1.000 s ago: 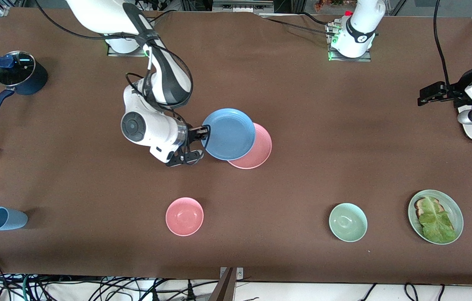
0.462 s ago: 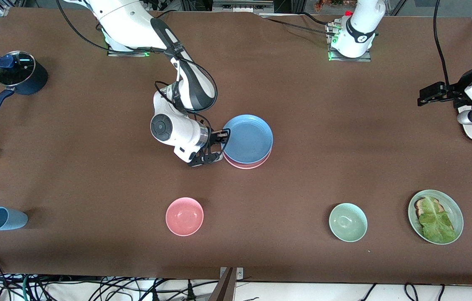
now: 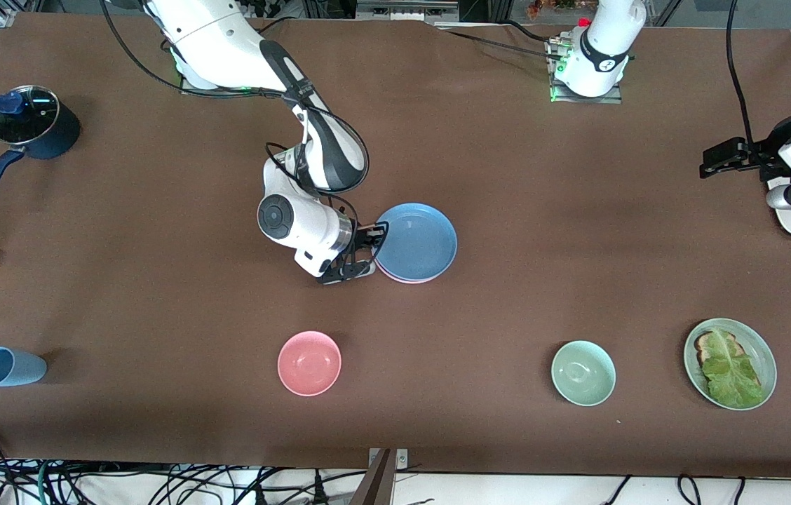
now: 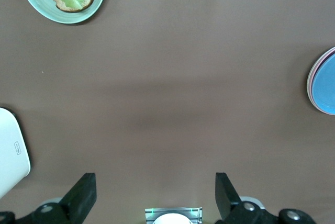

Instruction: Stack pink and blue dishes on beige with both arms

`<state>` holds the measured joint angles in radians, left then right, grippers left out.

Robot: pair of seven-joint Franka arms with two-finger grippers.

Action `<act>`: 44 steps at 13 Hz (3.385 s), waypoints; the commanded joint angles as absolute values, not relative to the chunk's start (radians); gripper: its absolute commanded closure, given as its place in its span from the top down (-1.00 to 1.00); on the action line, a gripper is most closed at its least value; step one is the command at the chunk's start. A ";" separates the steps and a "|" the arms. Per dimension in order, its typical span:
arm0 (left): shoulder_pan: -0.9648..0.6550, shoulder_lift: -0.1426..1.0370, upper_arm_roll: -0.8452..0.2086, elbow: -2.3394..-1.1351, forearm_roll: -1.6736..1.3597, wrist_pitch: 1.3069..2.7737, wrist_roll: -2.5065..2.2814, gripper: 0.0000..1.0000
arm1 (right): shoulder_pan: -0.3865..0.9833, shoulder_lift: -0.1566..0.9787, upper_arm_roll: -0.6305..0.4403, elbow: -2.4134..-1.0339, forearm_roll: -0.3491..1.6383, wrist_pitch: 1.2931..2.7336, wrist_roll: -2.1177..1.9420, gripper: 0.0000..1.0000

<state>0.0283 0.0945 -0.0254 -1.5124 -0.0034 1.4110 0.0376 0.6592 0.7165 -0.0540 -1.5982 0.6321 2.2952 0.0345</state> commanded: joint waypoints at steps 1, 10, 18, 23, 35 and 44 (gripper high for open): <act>0.031 0.098 -0.021 -1.497 -0.017 1.405 0.058 1.00 | 0.670 0.716 -0.060 -1.572 0.641 2.286 0.025 1.00; 0.031 0.100 -0.021 -1.497 -0.015 1.405 0.058 1.00 | 0.669 0.387 -0.397 -1.583 0.227 1.814 0.017 1.00; 0.031 0.103 -0.021 -1.497 -0.012 1.405 0.058 1.00 | 0.592 0.233 -0.600 -1.407 0.098 1.493 -0.078 1.00; 0.031 0.104 -0.021 -1.497 -0.011 1.405 0.058 1.00 | 0.261 0.132 -0.338 -1.462 0.094 1.504 -0.069 1.00; 0.031 0.137 -0.020 -1.474 -0.012 1.405 0.049 1.00 | -0.081 -0.058 0.040 -1.726 0.029 1.655 -0.061 1.00; 0.031 0.137 -0.020 -1.474 -0.012 1.405 0.048 1.00 | -0.046 -0.054 0.012 -1.718 0.005 1.644 -0.060 1.00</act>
